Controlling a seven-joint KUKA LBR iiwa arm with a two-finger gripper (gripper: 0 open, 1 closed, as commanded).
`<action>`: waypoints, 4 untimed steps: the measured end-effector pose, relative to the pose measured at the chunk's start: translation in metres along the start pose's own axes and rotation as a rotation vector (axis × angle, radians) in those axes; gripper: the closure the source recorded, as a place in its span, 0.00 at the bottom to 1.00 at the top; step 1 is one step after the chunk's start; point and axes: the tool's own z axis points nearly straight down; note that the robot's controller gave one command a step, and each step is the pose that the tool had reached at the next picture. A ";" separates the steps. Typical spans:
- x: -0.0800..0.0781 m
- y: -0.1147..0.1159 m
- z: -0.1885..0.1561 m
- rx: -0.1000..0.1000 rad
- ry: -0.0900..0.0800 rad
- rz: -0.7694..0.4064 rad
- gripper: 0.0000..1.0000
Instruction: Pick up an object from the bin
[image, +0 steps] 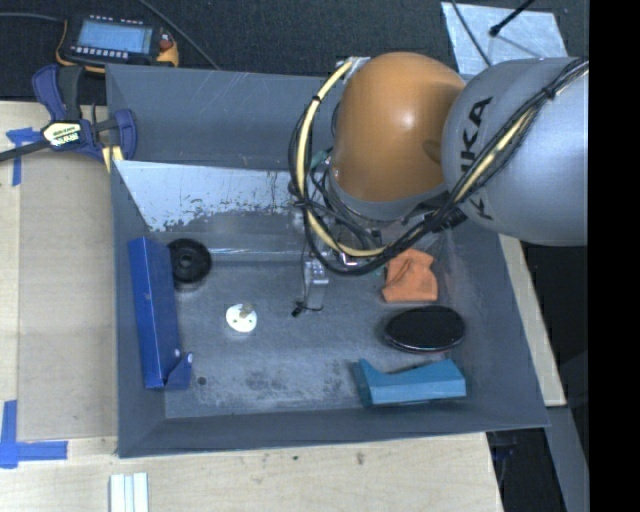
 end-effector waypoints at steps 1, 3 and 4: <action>0.000 0.000 0.000 0.000 0.000 0.000 0.00; -0.022 -0.070 0.019 0.004 0.002 -0.028 0.00; -0.036 -0.089 0.037 -0.001 -0.005 -0.300 0.00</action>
Offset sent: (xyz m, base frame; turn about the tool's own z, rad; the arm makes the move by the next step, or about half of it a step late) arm 0.0027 -0.0838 -0.0380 0.0841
